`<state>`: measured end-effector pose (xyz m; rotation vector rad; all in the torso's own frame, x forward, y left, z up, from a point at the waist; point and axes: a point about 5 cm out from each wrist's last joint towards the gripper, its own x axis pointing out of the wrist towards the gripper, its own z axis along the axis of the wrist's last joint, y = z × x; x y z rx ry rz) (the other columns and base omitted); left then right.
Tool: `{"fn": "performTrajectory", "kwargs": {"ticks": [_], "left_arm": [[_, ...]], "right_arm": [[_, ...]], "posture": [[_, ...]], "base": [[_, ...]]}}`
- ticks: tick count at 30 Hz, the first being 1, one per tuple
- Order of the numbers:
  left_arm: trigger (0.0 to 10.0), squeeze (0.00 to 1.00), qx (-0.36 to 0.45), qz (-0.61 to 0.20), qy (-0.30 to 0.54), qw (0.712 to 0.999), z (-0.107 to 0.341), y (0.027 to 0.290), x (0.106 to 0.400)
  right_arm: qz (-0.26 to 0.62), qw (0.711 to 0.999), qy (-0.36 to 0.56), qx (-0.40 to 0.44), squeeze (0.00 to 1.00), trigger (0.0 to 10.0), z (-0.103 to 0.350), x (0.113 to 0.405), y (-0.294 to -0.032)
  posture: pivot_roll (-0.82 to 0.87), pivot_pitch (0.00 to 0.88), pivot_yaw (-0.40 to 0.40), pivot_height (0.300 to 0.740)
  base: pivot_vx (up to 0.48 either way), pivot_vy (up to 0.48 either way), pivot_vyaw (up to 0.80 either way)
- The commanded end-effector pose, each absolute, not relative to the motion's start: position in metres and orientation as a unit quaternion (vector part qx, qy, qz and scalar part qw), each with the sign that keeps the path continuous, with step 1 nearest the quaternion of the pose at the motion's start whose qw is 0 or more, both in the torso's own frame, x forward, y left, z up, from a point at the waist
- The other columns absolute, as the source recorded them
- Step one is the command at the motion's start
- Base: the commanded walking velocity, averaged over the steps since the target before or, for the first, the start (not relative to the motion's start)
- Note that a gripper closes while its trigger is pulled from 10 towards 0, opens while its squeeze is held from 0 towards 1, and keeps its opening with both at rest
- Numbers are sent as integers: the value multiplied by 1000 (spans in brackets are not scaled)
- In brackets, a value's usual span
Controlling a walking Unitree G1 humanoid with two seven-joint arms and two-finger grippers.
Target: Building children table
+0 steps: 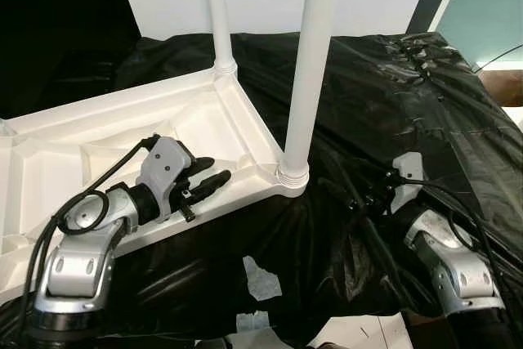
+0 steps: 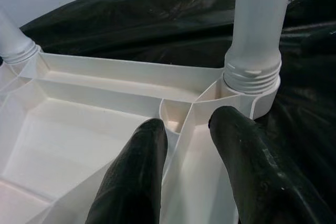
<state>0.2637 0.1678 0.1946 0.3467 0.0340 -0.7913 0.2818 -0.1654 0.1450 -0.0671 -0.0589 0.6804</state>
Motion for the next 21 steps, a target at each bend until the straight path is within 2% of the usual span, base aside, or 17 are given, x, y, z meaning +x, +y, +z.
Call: {"fn": "performTrajectory", "kwargs": {"ticks": [1, 5, 8, 13, 16, 21], "left_arm": [[10000, 0, 169, -293, 22, 941, 193, 181, 269], [10000, 0, 137, -259, 37, 955, 193, 194, 267], [10000, 0, 162, -274, 31, 948, 194, 190, 261], [10000, 0, 167, -224, 20, 960, 199, 201, 264], [10000, 0, 147, -176, 20, 973, 201, 218, 260], [10000, 0, 107, -170, 14, 980, 200, 221, 247]], "right_arm": [[355, 934, -26, -32, 0, 10000, 147, 282, -162], [388, 921, -20, -31, 0, 10000, 149, 286, -155], [408, 912, -21, -36, 0, 10000, 151, 292, -150], [435, 899, -23, -47, 0, 10000, 154, 302, -141], [443, 895, -26, -51, 0, 10000, 155, 310, -135], [455, 889, -28, -52, 0, 10000, 157, 313, -130]], "posture": [[103, 110, -30, 740], [110, 108, -35, 740], [127, 103, -42, 740], [125, 101, -37, 740], [107, 97, -9, 740], [88, 101, 18, 740]], "base": [[0, 0, 0], [0, 0, 0], [0, 0, 0], [0, 0, 0], [0, 0, 0], [0, 0, 0]]}}
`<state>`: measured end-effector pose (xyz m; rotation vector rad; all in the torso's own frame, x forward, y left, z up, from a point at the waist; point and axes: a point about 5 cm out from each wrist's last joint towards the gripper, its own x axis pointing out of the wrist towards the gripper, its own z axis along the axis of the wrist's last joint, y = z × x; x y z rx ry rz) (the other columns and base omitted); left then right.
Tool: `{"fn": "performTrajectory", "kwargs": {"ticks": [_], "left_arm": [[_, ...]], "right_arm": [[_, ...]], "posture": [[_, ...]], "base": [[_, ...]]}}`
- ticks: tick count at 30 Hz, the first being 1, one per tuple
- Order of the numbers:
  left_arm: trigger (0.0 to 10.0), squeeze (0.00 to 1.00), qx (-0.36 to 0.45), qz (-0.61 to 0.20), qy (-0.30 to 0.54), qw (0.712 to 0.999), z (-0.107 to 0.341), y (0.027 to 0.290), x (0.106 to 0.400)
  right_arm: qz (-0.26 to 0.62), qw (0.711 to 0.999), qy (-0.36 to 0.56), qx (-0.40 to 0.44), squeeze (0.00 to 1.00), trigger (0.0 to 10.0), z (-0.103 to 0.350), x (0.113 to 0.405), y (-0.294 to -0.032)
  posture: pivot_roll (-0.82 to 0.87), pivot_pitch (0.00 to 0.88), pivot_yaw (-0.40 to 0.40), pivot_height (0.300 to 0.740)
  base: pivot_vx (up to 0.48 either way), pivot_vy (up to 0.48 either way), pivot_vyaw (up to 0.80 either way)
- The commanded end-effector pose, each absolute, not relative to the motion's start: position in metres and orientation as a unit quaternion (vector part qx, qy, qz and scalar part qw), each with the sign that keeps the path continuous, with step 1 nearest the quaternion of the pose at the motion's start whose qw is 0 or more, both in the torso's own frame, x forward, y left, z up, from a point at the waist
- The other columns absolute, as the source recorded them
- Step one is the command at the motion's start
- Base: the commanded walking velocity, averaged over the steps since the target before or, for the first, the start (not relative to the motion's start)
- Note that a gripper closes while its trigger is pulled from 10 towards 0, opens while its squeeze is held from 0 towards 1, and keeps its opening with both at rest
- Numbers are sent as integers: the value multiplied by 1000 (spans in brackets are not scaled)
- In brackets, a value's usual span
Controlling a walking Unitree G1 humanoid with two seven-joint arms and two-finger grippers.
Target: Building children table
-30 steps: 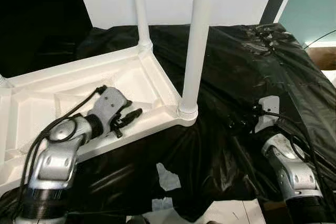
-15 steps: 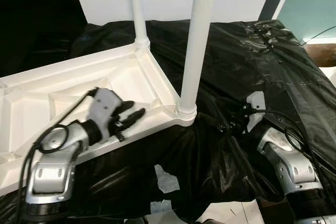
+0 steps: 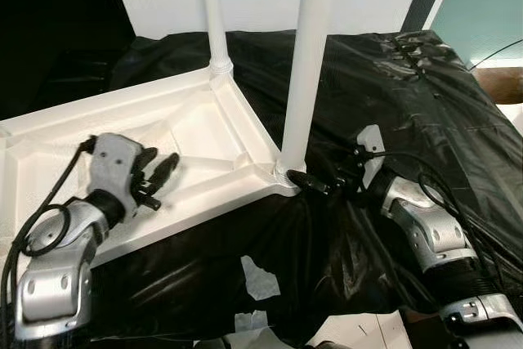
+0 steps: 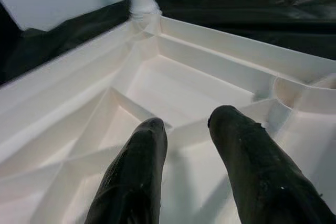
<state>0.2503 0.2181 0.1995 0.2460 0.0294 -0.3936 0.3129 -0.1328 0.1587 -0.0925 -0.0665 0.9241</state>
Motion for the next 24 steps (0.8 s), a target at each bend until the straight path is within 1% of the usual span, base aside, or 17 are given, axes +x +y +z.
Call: {"fn": "performTrajectory", "kwargs": {"ticks": [1, 2, 3, 5, 6, 7, 9, 11, 17, 18, 21, 22, 23, 24], "left_arm": [[10000, 0, 107, -170, 14, 980, 200, 221, 247], [10000, 0, 79, -169, 2, 982, 201, 221, 241], [10000, 0, 79, -169, 2, 982, 201, 221, 241], [10000, 0, 45, -167, -22, 985, 203, 222, 232], [10000, 0, 12, -168, -42, 985, 205, 224, 227], [10000, 0, 12, -168, -42, 985, 205, 224, 227], [10000, 0, -39, -176, -73, 981, 209, 226, 219], [10000, 0, -51, -178, -81, 979, 210, 226, 217], [10000, 0, -56, -185, -73, 978, 204, 229, 209], [10000, 0, -52, -223, -52, 972, 198, 221, 201], [10000, 0, -52, -223, -52, 972, 198, 221, 201], [10000, 0, -42, -260, -19, 965, 186, 206, 195], [10000, 0, -42, -260, -19, 965, 186, 206, 195], [10000, 0, -21, -286, 9, 958, 175, 189, 193]], "right_arm": [[455, 889, -28, -52, 0, 10000, 157, 313, -130], [466, 883, -26, -52, 0, 10000, 156, 313, -127], [466, 883, -26, -52, 0, 10000, 156, 313, -127], [480, 876, -23, -52, 0, 10000, 155, 314, -122], [484, 873, -23, -52, 0, 10000, 155, 315, -120], [484, 873, -23, -52, 0, 10000, 155, 315, -120], [489, 870, -24, -53, 0, 10000, 154, 317, -117], [491, 869, -25, -53, 0, 10000, 154, 318, -116], [491, 869, -30, -56, 0, 10000, 154, 321, -114], [491, 869, -31, -57, 0, 10000, 153, 323, -113], [491, 869, -31, -57, 0, 10000, 153, 323, -113], [489, 869, -33, -61, 0, 10000, 154, 326, -113], [489, 869, -33, -61, 0, 10000, 154, 326, -113], [488, 869, -35, -67, 0, 10000, 155, 328, -113]], "posture": [[88, 101, 18, 740], [81, 103, 32, 740], [81, 103, 32, 740], [77, 103, 37, 740], [76, 104, 42, 740], [76, 104, 42, 740], [77, 102, 45, 740], [77, 102, 45, 740], [81, 97, 49, 740], [92, 89, 42, 740], [92, 89, 42, 740], [97, 82, 35, 740], [97, 82, 35, 740], [99, 79, 29, 740]], "base": [[0, 0, 0], [0, 0, 0], [0, 0, 0], [0, 0, 0], [0, 0, 0], [0, 0, 0], [0, 0, 0], [0, 0, 0], [0, 0, 0], [0, 0, 0], [0, 0, 0], [0, 0, 0], [0, 0, 0], [0, 0, 0]]}}
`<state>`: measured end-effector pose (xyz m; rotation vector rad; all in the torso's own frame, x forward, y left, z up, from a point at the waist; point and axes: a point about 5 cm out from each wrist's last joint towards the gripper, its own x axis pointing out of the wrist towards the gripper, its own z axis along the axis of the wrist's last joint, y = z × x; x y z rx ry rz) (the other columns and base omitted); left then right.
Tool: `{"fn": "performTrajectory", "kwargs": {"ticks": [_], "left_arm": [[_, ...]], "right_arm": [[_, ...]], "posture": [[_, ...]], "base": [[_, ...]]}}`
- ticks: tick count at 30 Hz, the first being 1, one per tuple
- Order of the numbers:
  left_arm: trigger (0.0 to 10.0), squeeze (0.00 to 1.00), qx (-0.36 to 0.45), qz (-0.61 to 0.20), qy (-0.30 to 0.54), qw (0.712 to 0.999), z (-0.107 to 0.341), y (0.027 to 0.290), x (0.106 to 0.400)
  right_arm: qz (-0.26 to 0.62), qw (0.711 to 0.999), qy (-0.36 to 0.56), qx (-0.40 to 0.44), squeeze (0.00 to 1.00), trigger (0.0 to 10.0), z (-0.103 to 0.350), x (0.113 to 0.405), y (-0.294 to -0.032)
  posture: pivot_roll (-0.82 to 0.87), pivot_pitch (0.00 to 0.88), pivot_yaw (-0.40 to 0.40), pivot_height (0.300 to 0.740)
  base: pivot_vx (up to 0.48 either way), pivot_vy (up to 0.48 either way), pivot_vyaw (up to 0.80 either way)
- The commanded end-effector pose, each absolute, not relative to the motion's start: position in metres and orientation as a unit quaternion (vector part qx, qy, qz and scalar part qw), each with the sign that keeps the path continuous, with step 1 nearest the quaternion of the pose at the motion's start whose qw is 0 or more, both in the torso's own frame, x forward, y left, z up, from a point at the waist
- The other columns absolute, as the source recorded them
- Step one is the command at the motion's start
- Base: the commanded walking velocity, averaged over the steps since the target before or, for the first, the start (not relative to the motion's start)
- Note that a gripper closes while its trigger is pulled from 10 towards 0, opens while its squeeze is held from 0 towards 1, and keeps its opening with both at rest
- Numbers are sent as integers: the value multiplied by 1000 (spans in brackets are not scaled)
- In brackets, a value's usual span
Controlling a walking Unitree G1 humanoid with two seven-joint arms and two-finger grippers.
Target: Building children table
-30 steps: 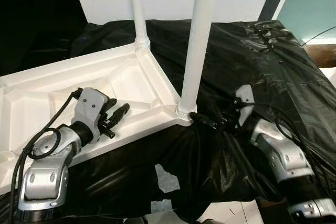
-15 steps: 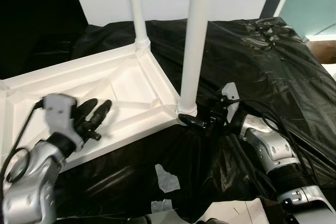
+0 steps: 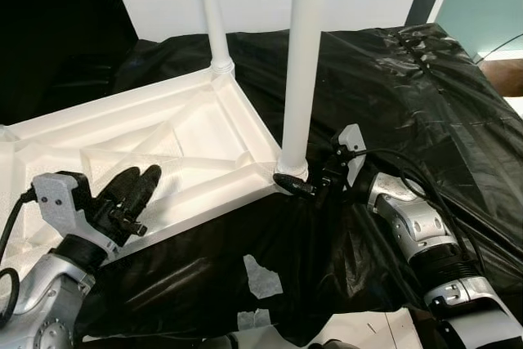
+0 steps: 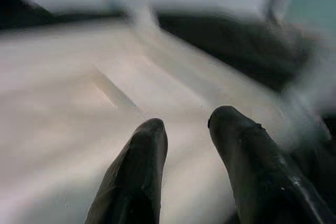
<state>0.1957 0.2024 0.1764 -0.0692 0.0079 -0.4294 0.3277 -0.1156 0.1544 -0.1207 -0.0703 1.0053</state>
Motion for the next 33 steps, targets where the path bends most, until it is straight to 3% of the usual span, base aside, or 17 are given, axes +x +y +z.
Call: {"fn": "performTrajectory", "kwargs": {"ticks": [1, 7, 12, 13, 14, 15, 16, 17, 27, 28, 29, 33], "left_arm": [[10000, 0, -12, -300, 27, 953, 166, 174, 192], [10000, 0, 12, -309, 40, 950, 150, 139, 201], [10000, 0, 41, -265, 44, 962, 140, 117, 221], [10000, 0, 49, -257, 41, 964, 140, 114, 224], [10000, 0, 49, -257, 41, 964, 140, 114, 224], [10000, 0, 45, -252, 41, 966, 141, 111, 228], [10000, 0, 45, -252, 41, 966, 141, 111, 228], [10000, 0, 6, -260, 48, 964, 142, 106, 232], [10000, 0, 11, -271, 46, 961, 140, 96, 245], [10000, 0, 29, -254, 44, 966, 140, 96, 249], [10000, 0, 37, -245, 41, 968, 140, 96, 251], [10000, 0, 39, -226, 36, 973, 142, 96, 254]], "right_arm": [[487, 870, -37, -72, 0, 10000, 156, 331, -113], [487, 868, -40, -86, 0, 10000, 157, 337, -114], [495, 862, -43, -102, 0, 10000, 158, 343, -111], [496, 861, -43, -108, 0, 7490, 158, 344, -110], [496, 861, -43, -108, 0, 7490, 158, 344, -110], [497, 860, -37, -113, 0, 3020, 157, 345, -109], [497, 860, -37, -113, 0, 3020, 157, 345, -109], [498, 858, -31, -120, 0, 0, 156, 348, -109], [502, 855, -26, -127, 0, 0, 155, 351, -110], [494, 861, -24, -120, 0, 3804, 155, 351, -111], [486, 866, -24, -115, 0, 10000, 154, 350, -112], [438, 892, -17, -109, 0, 10000, 150, 347, -112]], "posture": [[100, 78, 28, 740], [106, 73, 13, 740], [105, 68, 4, 740], [103, 65, -2, 740], [103, 65, -2, 740], [102, 63, -9, 740], [102, 63, -9, 740], [102, 58, -16, 740], [88, 54, -54, 740], [86, 55, -55, 740], [87, 57, -56, 740], [85, 63, -55, 740]], "base": [[0, 0, 0], [0, 0, 0], [0, 0, 0], [0, 0, 0], [0, 0, 0], [0, 0, 0], [0, 0, 0], [0, 0, 0], [0, 0, 0], [0, 0, 0], [0, 0, 0], [0, 0, 0]]}}
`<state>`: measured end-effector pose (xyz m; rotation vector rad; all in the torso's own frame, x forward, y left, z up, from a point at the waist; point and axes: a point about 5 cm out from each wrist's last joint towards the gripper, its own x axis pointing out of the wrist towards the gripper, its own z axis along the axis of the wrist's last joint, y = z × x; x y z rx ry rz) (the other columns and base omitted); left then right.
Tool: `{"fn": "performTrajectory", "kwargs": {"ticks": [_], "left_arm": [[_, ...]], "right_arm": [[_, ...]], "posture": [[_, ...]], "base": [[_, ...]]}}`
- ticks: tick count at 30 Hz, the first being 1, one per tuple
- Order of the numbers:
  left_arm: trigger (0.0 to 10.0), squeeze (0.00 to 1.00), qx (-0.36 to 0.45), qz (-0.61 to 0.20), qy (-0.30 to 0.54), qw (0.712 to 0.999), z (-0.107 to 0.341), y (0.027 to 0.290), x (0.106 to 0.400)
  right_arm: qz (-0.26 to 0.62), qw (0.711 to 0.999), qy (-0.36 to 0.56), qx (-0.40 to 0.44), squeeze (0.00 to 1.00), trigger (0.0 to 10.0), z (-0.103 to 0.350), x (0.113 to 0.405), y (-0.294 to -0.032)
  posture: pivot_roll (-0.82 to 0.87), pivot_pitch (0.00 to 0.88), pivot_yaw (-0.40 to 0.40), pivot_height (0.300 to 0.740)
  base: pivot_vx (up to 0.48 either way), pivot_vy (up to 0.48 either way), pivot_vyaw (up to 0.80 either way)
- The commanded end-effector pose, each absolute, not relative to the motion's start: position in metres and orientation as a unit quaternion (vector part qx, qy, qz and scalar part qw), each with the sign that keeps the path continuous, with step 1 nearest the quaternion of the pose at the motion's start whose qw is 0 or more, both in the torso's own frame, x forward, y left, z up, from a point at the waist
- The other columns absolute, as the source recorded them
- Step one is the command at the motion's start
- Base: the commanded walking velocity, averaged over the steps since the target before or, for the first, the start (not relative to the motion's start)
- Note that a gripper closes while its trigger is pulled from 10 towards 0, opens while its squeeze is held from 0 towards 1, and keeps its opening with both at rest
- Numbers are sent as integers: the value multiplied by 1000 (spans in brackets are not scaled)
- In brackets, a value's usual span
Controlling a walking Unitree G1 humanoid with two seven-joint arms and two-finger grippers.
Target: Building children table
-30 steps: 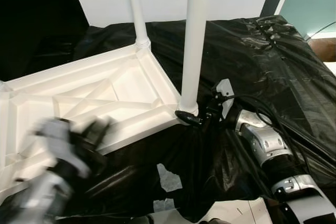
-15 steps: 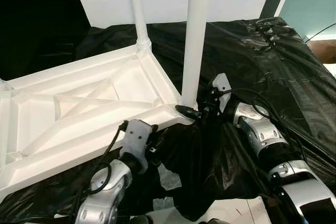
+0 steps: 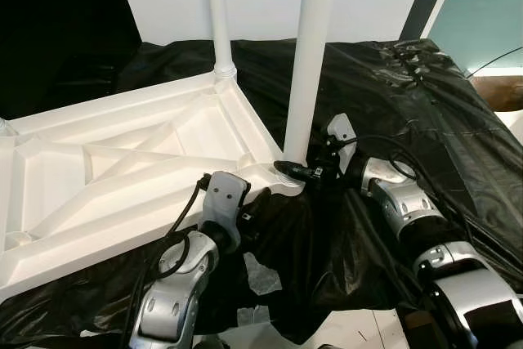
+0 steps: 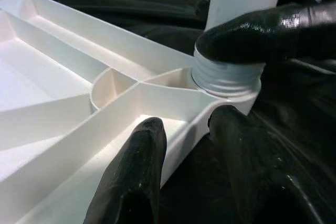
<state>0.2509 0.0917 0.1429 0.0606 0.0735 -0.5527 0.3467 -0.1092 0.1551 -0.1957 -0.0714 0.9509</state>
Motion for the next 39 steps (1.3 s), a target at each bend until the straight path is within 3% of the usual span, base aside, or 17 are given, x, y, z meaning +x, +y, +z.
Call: {"fn": "performTrajectory", "kwargs": {"ticks": [1, 4, 5, 10, 11, 14, 22, 23, 30, 31, 33, 34, 39], "left_arm": [[10000, 0, 38, -222, 36, 974, 142, 96, 255], [10000, 0, 43, -213, 39, 975, 141, 97, 256], [10000, 0, 39, -210, 36, 976, 141, 98, 256], [10000, 0, 38, -211, 35, 976, 141, 98, 256], [10000, 0, 30, -210, 34, 977, 142, 99, 257], [10000, 0, 28, -208, 33, 977, 142, 100, 258], [10000, 0, 41, -203, 30, 978, 144, 104, 260], [10000, 0, 44, -201, 29, 978, 144, 106, 261], [10000, 0, 47, -205, 29, 977, 144, 108, 257], [10000, 0, 51, -206, 28, 977, 144, 108, 257], [10000, 0, 55, -206, 28, 977, 145, 108, 257], [10000, 0, 58, -208, 22, 976, 147, 109, 258], [10000, 0, 60, -221, 15, 973, 149, 109, 256]], "right_arm": [[419, 901, -15, -111, 0, 10000, 148, 346, -113], [378, 920, -11, -102, 0, 10000, 145, 345, -110], [317, 946, 6, -75, 0, 10000, 140, 343, -105], [268, 962, 21, -45, 0, 10000, 135, 340, -98], [195, 980, 20, -23, 0, 10000, 129, 334, -88], [159, 987, 22, -11, 0, 10000, 127, 330, -85], [160, 987, 2, 3, 0, 10000, 134, 322, -77], [168, 986, -6, 12, 1000, 10000, 137, 323, -81], [198, 980, -30, 8, 1000, 10000, 150, 325, -105], [225, 974, -34, 11, 769, 10000, 152, 326, -112], [245, 969, -36, 14, 769, 10000, 154, 326, -116], [295, 955, -36, 8, 0, 10000, 155, 326, -124], [372, 927, -32, -23, 0, 10000, 155, 329, -132]], "posture": [[84, 65, -54, 740], [83, 67, -52, 740], [87, 70, -50, 740], [88, 71, -49, 740], [98, 72, -43, 740], [98, 72, -42, 740], [98, 63, -30, 740], [98, 63, -30, 740], [100, 56, -41, 740], [102, 52, -45, 740], [103, 51, -46, 740], [106, 49, -49, 740], [102, 39, -49, 740]], "base": [[0, 0, 0], [0, 0, 0], [0, 0, 0], [0, 0, 0], [0, 0, 0], [0, 0, 0], [0, 0, 0], [0, 0, 0], [0, 0, 0], [0, 0, 0], [0, 0, 0], [0, 0, 0], [0, 0, 0]]}}
